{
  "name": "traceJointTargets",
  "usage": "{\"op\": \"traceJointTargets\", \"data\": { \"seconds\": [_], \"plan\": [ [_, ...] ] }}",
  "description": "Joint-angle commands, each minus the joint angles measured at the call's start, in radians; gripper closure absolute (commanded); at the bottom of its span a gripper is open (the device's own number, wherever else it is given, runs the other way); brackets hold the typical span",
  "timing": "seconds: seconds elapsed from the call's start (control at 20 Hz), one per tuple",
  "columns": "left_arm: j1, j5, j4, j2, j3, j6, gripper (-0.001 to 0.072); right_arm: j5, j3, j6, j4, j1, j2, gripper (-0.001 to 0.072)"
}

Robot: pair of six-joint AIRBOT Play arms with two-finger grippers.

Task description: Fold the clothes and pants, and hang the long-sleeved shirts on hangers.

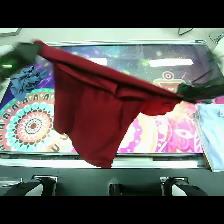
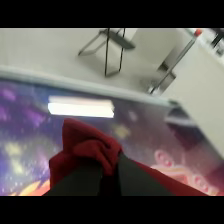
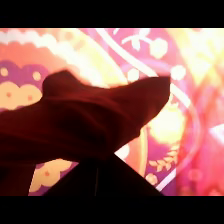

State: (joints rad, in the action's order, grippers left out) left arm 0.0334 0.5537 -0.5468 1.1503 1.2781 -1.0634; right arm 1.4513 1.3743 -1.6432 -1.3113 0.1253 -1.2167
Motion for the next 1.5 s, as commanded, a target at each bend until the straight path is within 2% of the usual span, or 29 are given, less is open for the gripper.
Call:
{"op": "traceJointTargets", "data": {
  "seconds": [0.0,0.1,0.2,0.25,0.3,0.4,0.5,0.55,0.65,0.7,0.8,0.9,1.05,1.3,1.45],
  "plan": [
    [0.140,0.040,-0.003,0.260,0.001,-0.037,0.0678,-0.026,-0.143,-0.014,0.123,0.000,-0.150,0.0674],
    [0.206,0.171,-0.004,0.357,0.000,-0.141,0.0678,-0.032,-0.183,-0.012,0.127,0.000,-0.172,0.0674],
    [0.250,0.248,-0.005,0.411,0.000,-0.197,0.0670,-0.033,-0.193,0.015,0.117,0.000,-0.171,0.0674],
    [0.253,0.272,-0.004,0.418,0.002,-0.217,0.0426,-0.027,-0.193,0.022,0.117,0.000,-0.170,0.0674],
    [0.240,0.312,-0.005,0.416,0.005,-0.251,0.0010,-0.019,-0.193,0.034,0.117,0.000,-0.170,0.0674],
    [0.149,0.494,-0.057,0.403,0.045,-0.312,0.0003,-0.002,-0.193,0.056,0.117,0.000,-0.170,0.0674],
    [0.028,0.746,-0.245,0.374,0.073,-0.425,0.0125,0.010,-0.193,0.067,0.114,0.000,-0.170,0.0673],
    [-0.024,0.880,-0.389,0.347,0.063,-0.475,0.0125,0.012,-0.193,0.070,0.114,0.000,-0.170,0.0673],
    [-0.079,1.065,-0.592,0.272,-0.035,-0.470,0.0115,0.009,-0.193,0.070,0.114,0.000,-0.170,0.0673],
    [-0.089,1.079,-0.624,0.220,-0.134,-0.461,0.0102,0.003,-0.193,0.070,0.114,0.000,-0.170,0.0673],
    [-0.079,0.977,-0.543,0.128,-0.359,-0.463,0.0102,-0.013,-0.193,0.069,0.115,0.000,-0.170,0.0673],
    [-0.015,0.794,-0.350,0.056,-0.599,-0.450,0.0103,-0.018,-0.193,0.069,0.115,0.000,-0.170,0.0673],
    [0.127,0.608,-0.126,0.050,-0.801,-0.390,0.0107,-0.007,-0.193,0.069,0.115,0.000,-0.170,0.0673],
    [0.345,0.422,0.079,0.086,-0.838,-0.376,0.0120,-0.006,-0.193,0.069,0.115,0.000,-0.170,0.0673],
    [0.430,0.371,0.118,0.131,-0.838,-0.407,0.0121,-0.006,-0.193,0.069,0.116,0.000,-0.170,0.0673]
  ]
}}
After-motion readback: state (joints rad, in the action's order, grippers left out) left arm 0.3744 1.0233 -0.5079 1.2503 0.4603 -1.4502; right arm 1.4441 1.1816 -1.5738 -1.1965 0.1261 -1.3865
